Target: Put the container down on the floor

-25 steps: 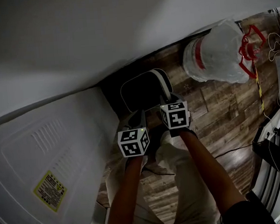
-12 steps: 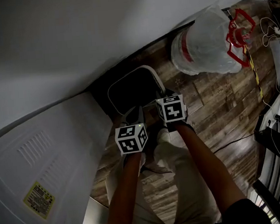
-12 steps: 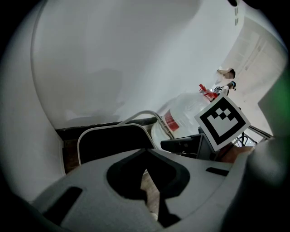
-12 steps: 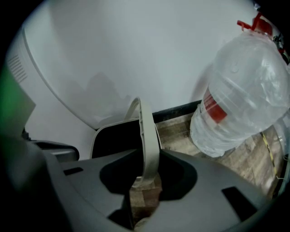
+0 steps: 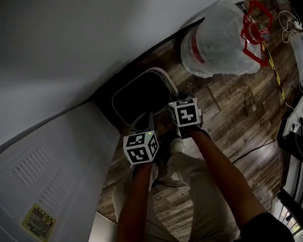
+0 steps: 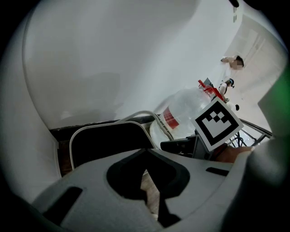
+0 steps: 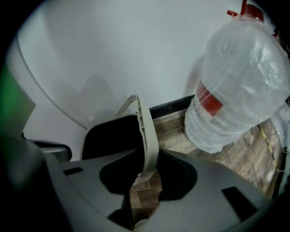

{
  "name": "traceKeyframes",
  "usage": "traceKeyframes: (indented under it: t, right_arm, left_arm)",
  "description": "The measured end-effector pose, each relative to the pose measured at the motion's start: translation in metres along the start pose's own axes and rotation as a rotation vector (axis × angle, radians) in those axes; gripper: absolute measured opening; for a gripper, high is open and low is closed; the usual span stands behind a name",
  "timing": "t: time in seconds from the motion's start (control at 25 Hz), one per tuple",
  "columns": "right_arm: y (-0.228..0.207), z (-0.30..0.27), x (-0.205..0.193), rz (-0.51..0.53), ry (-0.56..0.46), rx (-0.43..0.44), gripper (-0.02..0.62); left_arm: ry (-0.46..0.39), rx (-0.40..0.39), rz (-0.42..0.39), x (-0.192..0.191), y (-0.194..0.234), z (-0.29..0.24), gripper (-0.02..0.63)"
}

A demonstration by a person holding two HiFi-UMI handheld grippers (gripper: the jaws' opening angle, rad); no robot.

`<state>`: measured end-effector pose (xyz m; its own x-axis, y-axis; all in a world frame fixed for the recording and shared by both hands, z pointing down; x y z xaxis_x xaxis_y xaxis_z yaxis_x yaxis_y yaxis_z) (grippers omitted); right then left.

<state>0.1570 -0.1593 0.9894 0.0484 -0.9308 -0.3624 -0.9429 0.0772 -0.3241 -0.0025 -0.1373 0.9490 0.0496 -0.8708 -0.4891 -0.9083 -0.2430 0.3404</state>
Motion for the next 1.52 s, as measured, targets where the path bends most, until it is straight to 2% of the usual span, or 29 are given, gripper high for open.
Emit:
traceKeyframes:
  t: [0.32, 0.52, 0.84, 1.2, 1.52]
  right_arm:
    - [-0.018, -0.017, -0.010, -0.050, 0.024, -0.020, 0.097]
    - [-0.026, -0.021, -0.018, -0.086, 0.041, -0.015, 0.118]
    - [-0.025, -0.001, -0.027, -0.133, 0.046, -0.026, 0.127]
    - [-0.013, 0.067, -0.026, -0.199, 0.023, -0.023, 0.126]
    - [0.010, 0.162, 0.003, -0.215, -0.016, -0.008, 0.109]
  left_arm:
    - [0.018, -0.025, -0.002, -0.002, -0.001, -0.016, 0.015]
    - [0.039, -0.071, -0.018, -0.003, -0.010, -0.023, 0.015]
    - [0.099, -0.095, -0.061, -0.013, -0.020, -0.013, 0.015]
    - [0.119, -0.071, -0.088, -0.001, -0.037, 0.044, 0.015]
    - [0.092, -0.087, -0.127, 0.057, -0.081, 0.113, 0.015]
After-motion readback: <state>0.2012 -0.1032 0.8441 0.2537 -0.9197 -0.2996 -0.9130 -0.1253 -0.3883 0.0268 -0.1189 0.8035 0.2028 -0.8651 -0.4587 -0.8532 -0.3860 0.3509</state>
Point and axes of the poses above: the fingertips, and each gripper's own axes: z backward along the fingers, y to its left, x out of its top, the point moved 6 cm from there along z, backward along the fingers, and after that the axes turned 10 degrees about x, right-handed, at the moved point
